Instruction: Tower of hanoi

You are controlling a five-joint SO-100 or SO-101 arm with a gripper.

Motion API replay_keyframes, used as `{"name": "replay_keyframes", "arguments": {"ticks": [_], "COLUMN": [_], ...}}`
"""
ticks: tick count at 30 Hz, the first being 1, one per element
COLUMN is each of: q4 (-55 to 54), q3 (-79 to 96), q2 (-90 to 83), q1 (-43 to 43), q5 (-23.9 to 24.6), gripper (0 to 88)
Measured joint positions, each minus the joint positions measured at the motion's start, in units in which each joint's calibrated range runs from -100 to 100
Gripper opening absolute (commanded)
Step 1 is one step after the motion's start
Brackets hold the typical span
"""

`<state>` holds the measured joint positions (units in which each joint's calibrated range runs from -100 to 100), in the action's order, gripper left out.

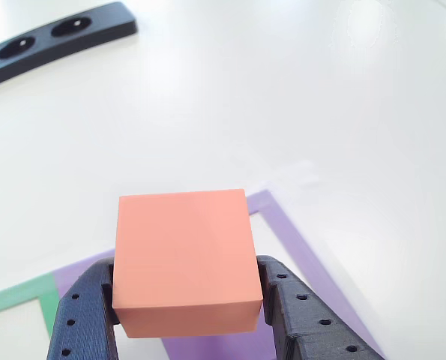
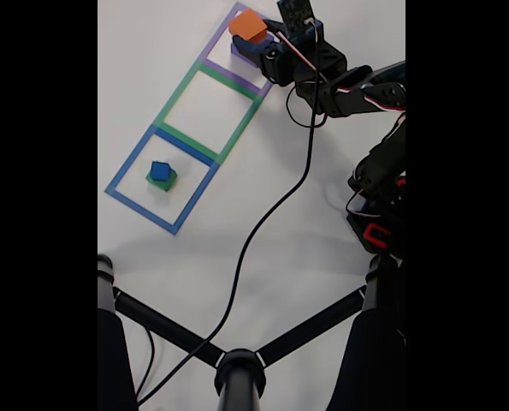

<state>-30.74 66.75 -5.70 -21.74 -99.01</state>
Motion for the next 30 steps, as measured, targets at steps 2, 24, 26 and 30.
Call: {"name": "replay_keyframes", "arguments": {"ticks": [2,24,26,30], "q4": [5.3,104.41,109.23,118.22], "q3": [-0.09,-55.61,-59.44,-66.84], "q2": [-4.22,-30.73,-31.57,-33.01], "q1": [0.41,5.16,5.98,9.5], "q5": [0.0,-0.39,-0.39,-0.39], "gripper": [15.7,15.0,14.9,15.4]}}
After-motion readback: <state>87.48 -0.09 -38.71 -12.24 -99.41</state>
